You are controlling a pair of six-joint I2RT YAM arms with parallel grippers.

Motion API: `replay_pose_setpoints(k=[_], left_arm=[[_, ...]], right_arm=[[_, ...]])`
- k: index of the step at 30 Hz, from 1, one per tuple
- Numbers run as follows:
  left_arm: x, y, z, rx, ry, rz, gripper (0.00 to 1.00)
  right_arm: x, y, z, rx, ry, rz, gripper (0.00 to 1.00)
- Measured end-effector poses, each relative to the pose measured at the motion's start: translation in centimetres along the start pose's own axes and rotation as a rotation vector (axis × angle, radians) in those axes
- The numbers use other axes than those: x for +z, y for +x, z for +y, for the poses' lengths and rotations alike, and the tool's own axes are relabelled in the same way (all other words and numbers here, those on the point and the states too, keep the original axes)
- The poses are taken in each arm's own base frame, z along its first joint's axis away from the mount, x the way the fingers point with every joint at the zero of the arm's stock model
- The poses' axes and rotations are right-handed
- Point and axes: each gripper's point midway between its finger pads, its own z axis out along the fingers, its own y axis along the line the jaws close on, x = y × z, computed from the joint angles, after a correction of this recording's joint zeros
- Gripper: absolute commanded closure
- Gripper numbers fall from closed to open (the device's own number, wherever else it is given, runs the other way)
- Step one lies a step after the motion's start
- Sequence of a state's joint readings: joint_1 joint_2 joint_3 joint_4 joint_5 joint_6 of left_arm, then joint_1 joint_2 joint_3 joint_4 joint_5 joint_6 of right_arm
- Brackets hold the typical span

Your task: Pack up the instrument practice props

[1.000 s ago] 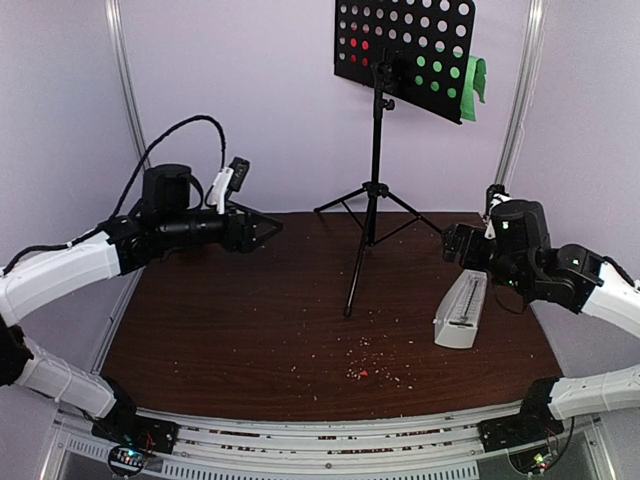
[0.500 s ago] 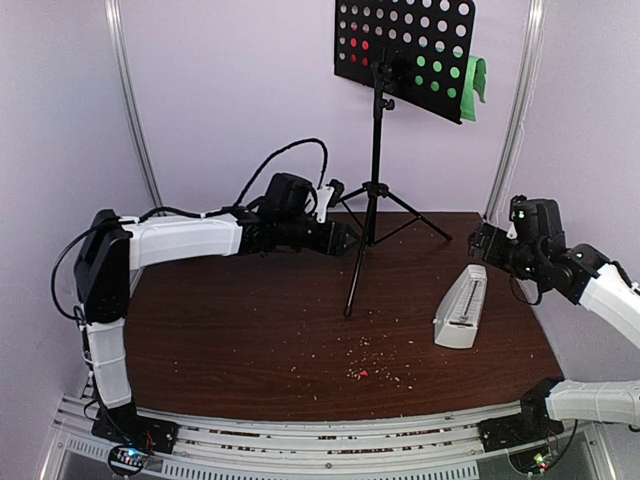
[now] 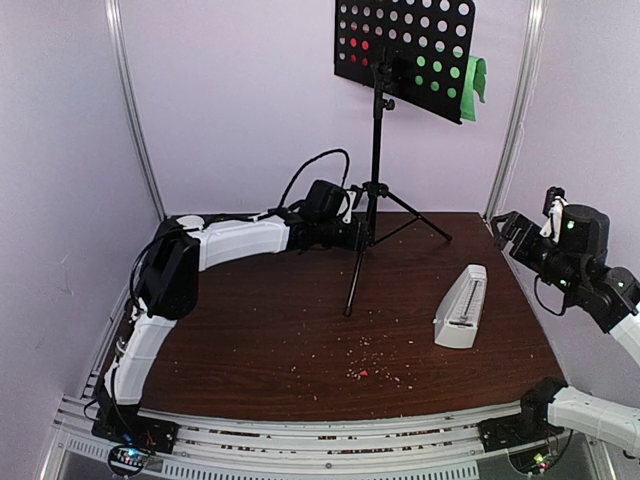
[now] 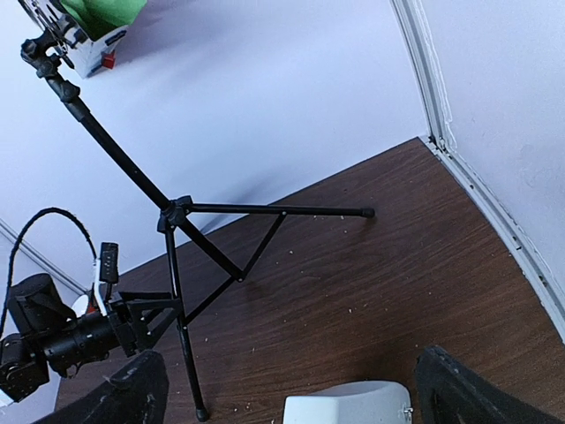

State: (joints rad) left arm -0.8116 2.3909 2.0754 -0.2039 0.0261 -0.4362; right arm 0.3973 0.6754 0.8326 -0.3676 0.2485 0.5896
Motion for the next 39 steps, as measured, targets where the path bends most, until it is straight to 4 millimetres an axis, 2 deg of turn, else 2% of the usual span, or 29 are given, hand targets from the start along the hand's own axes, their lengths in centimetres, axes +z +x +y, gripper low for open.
replay_pose_setpoints(k=[3, 6, 7, 11, 16, 19, 27, 30, 36, 39], left_arm=[[0.8, 0.3, -0.1, 0.003, 0.010, 0.004, 0.53], [1.2, 0.5, -0.4, 0.010, 0.031, 0.006, 0.72], [1.3, 0.6, -0.5, 0.015, 0.040, 0.005, 0.75], [1.4, 0.7, -0.6, 0.040, 0.049, 0.009, 0.99], [1.3, 0.4, 0.3, 0.032, 0.041, 0.001, 1.00], [0.8, 0.7, 0.4, 0.045, 0.039, -0.015, 1.00], [-2.6, 2.3, 1.8, 0.061, 0.025, 0.002, 1.00], [-3.2, 2.5, 2.0, 0.064, 0.028, -0.008, 1.00], [-4.5, 3.1, 2.8, 0.070, 0.027, -0.018, 1.00], [-5.1, 3.3, 3.1, 0.076, 0.032, -0.020, 1.00]], right_arm=[[-0.4, -0.3, 0.0, -0.003, -0.008, -0.011, 0.00], [-0.6, -0.3, 0.0, -0.009, -0.010, -0.014, 0.00], [-0.6, -0.2, -0.1, -0.011, -0.009, -0.012, 0.00], [-0.2, 0.7, -0.5, -0.021, 0.001, 0.009, 0.00], [0.4, 2.3, -0.7, -0.030, -0.009, 0.048, 0.00], [0.6, 2.9, 0.2, -0.039, -0.059, 0.071, 0.00], [1.8, 2.8, 6.7, -0.069, -0.368, 0.093, 0.11], [3.1, 3.0, 8.8, -0.083, -0.439, 0.100, 0.14], [7.2, 5.7, 12.6, -0.142, -0.508, 0.142, 0.19], [8.9, 6.3, 15.3, -0.179, -0.539, 0.152, 0.19]])
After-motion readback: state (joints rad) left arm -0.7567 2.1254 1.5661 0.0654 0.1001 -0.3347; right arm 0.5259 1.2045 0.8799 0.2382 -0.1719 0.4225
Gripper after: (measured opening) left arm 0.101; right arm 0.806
